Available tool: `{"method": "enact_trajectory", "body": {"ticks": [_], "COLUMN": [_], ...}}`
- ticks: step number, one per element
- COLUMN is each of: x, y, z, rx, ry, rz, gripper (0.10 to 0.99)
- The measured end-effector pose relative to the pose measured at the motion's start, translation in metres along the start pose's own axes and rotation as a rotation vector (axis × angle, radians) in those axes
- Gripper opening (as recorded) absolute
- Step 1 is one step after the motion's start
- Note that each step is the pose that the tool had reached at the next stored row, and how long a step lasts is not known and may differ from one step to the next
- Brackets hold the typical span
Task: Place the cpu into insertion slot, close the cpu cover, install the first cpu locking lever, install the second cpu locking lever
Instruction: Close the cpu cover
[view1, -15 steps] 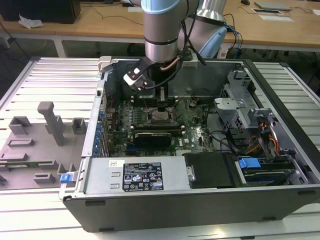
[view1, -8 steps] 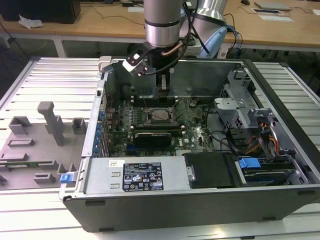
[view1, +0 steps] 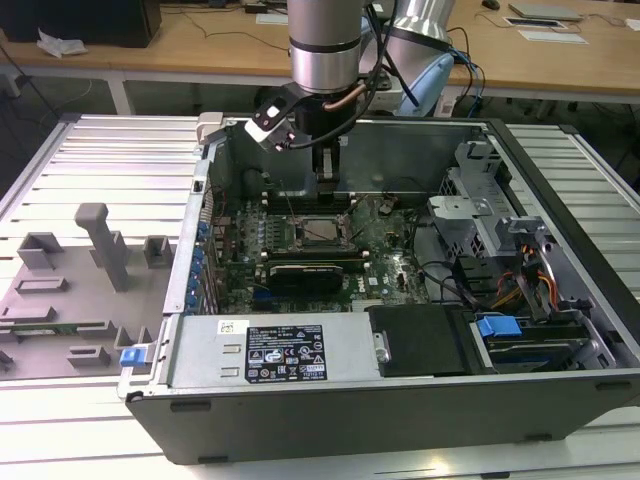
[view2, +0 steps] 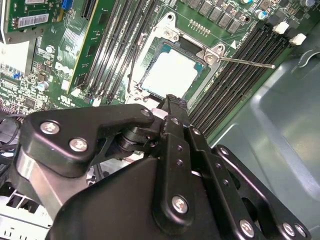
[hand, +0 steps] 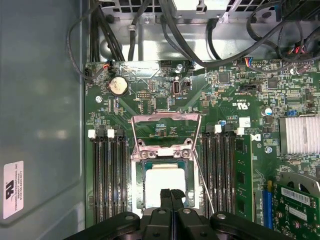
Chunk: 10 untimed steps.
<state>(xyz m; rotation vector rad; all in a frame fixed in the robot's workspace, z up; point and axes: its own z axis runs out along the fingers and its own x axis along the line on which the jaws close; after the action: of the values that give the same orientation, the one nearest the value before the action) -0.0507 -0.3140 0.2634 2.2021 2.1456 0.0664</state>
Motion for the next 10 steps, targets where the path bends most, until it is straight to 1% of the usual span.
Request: {"method": "enact_trajectory", "body": {"ticks": [7, 8, 10], "x": [0.0, -0.0001, 0.0002], "y": [0.0, 0.0, 0.0004], "z": [0.0, -0.0006, -0.0045], "rx": [0.0, 0.0, 0.0], "ry": [0.0002, -0.0001, -0.001], "rz": [0.0, 0.0, 0.0], "gripper": [0.106, 0.106, 0.106]}}
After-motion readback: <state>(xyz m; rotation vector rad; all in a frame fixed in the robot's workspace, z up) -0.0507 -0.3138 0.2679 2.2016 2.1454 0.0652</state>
